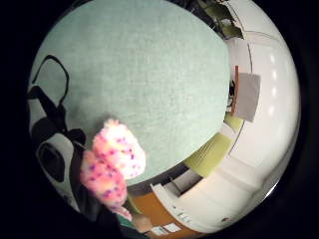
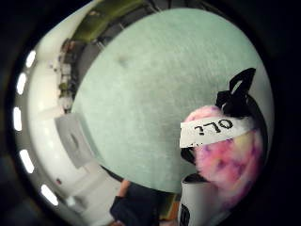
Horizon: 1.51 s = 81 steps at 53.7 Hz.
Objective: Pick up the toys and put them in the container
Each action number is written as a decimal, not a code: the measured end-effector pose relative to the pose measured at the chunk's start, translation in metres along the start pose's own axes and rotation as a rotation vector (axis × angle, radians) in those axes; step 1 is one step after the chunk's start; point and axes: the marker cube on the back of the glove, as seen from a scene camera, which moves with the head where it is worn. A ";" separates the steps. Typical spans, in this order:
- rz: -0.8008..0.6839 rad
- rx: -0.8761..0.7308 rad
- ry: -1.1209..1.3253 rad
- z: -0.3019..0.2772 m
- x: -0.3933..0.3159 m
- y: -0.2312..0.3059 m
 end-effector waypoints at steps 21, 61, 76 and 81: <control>-0.174 0.206 -0.026 -0.133 -0.147 0.038; -0.810 0.420 0.043 -0.214 -0.579 0.172; -0.786 0.298 0.082 -0.178 -0.589 0.159; -0.710 0.227 0.045 -0.174 -0.588 0.158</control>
